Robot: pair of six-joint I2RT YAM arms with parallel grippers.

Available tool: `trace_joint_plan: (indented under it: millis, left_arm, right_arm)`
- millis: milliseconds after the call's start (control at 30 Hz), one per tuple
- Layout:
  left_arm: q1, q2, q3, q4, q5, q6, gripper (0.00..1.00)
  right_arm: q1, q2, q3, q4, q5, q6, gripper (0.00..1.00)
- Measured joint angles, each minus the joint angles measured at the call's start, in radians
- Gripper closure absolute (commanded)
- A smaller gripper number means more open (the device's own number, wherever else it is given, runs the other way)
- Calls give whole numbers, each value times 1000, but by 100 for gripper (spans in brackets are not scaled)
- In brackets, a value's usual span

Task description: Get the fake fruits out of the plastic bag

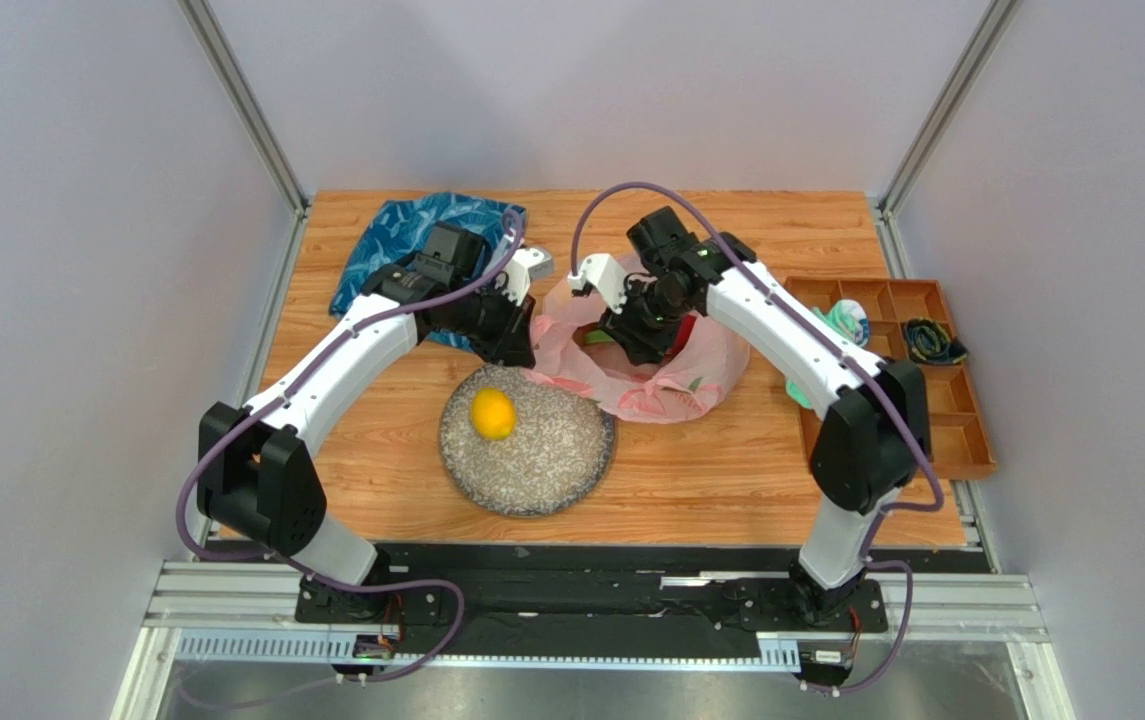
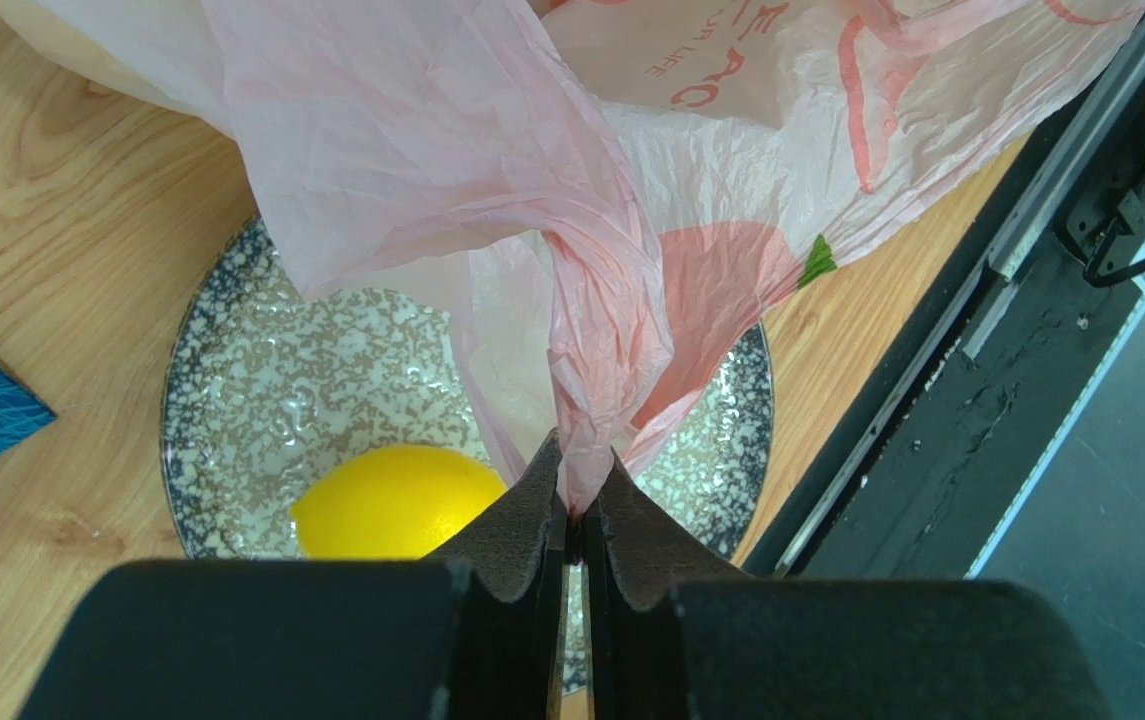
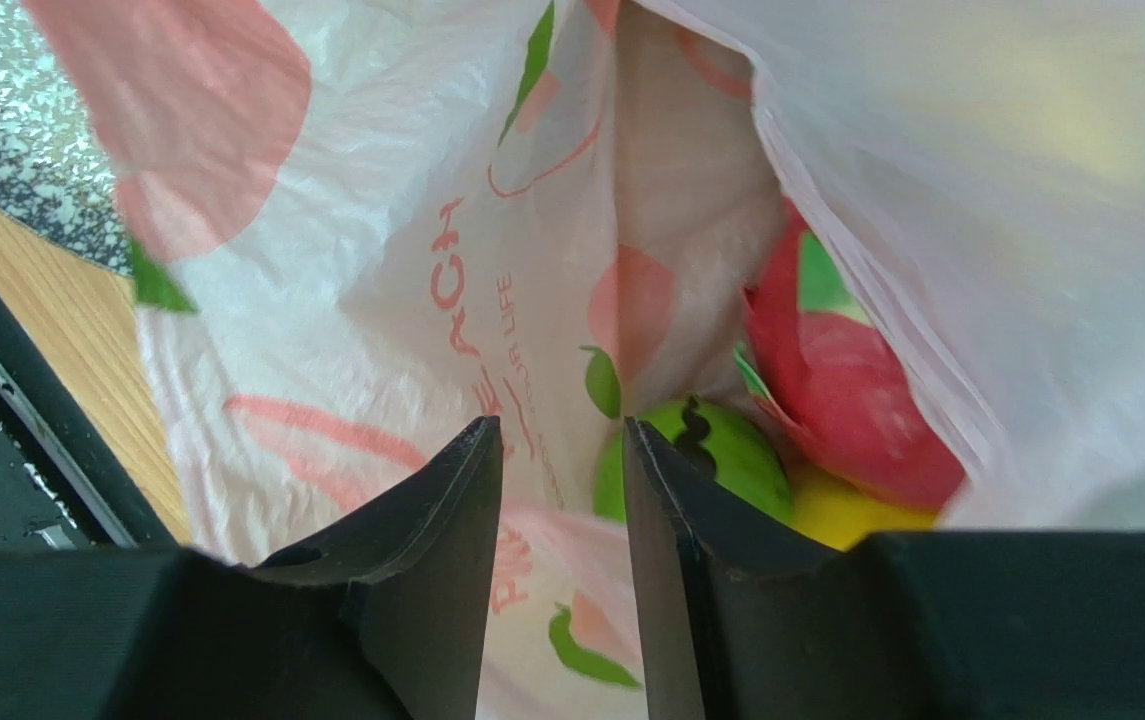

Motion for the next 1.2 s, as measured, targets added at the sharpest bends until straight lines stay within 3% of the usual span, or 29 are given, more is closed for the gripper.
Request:
trace_joint_plan:
  millis: [267, 433, 567, 667, 900, 1067, 1200]
  left_arm:
    - [0, 0, 0, -1, 1, 0, 97]
    - [0, 0, 0, -3, 4, 0, 96]
    - [-25, 0, 2, -5, -2, 14, 94]
    - [-90, 0, 2, -12, -8, 42, 93]
    - [-156, 1, 2, -18, -6, 52, 93]
    - [-150, 1, 2, -17, -20, 53, 93]
    - [-150, 1, -2, -14, -26, 52, 93]
  right_arm:
    - [-51, 143, 17, -56, 111, -8, 63]
    - [-223, -6, -88, -87, 244, -97, 62]
    - [-318, -132, -230, -100, 365, -177, 52]
    - [-306, -126, -203, -119, 357, -192, 47]
    - [-199, -104, -16, -104, 203, -156, 51]
    - [-88, -119, -78, -64, 131, -130, 63]
    - [-27, -117, -189, -8, 138, -87, 66]
